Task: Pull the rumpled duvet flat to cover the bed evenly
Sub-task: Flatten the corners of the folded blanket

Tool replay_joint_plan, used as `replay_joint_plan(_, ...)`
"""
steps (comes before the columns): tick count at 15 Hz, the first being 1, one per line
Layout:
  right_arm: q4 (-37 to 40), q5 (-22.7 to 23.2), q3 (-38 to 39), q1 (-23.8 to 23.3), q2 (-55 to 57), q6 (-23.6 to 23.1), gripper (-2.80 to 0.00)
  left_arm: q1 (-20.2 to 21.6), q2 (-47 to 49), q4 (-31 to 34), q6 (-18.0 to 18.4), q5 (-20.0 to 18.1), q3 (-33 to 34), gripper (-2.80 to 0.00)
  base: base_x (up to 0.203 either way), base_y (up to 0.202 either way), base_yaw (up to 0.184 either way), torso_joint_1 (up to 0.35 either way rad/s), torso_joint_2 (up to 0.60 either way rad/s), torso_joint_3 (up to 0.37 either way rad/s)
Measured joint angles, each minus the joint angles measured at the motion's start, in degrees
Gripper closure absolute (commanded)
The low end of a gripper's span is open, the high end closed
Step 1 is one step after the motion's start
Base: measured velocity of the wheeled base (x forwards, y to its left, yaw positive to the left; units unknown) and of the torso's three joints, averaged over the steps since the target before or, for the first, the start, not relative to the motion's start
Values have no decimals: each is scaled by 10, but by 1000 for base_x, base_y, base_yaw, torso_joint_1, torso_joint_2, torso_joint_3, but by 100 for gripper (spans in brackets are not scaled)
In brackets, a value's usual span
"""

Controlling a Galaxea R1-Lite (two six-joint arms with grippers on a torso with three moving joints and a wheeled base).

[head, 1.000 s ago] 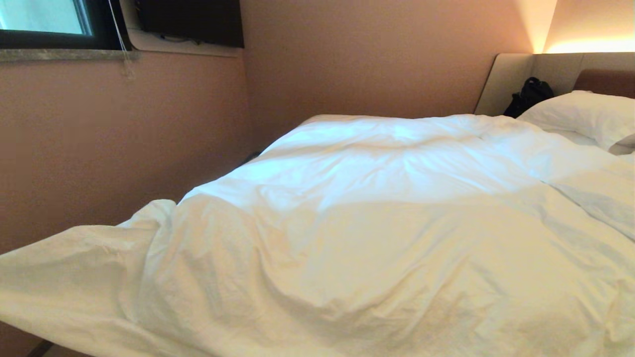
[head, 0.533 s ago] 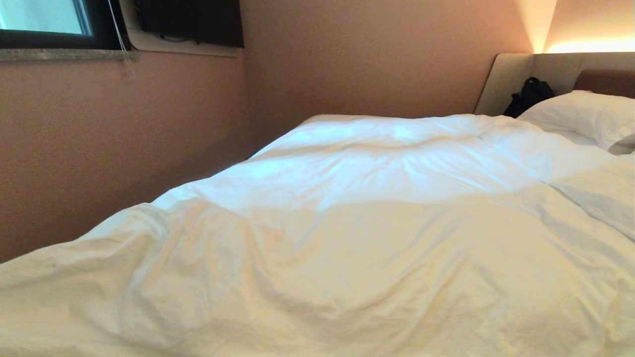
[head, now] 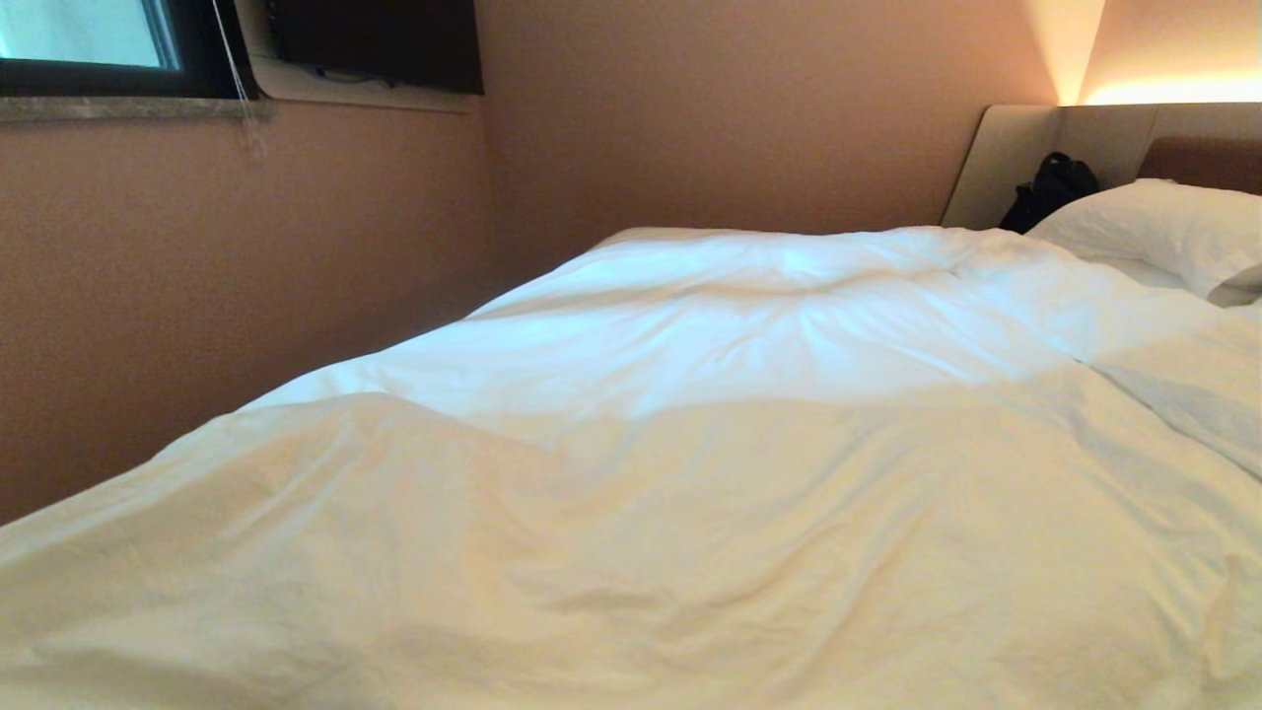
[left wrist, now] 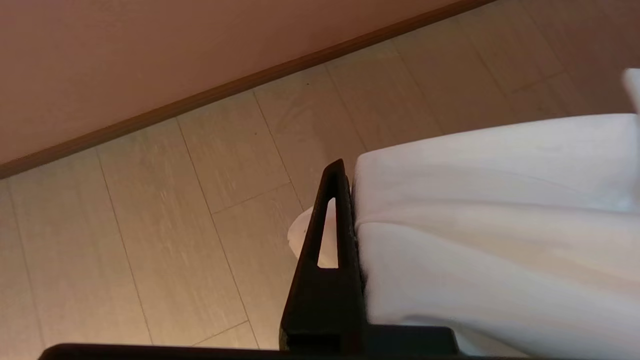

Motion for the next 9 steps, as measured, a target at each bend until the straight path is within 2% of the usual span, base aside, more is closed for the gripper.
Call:
replay_joint_plan(2, 0, 0, 0, 0, 0, 0, 0, 10, 27, -24, -2, -2, -2, 0, 0, 0, 0, 0, 0, 0)
replay_joint_plan(9, 0, 0, 0, 0, 0, 0, 0, 19, 46, -27, -5, -16, 14, 0, 0, 0, 0, 0, 0, 0)
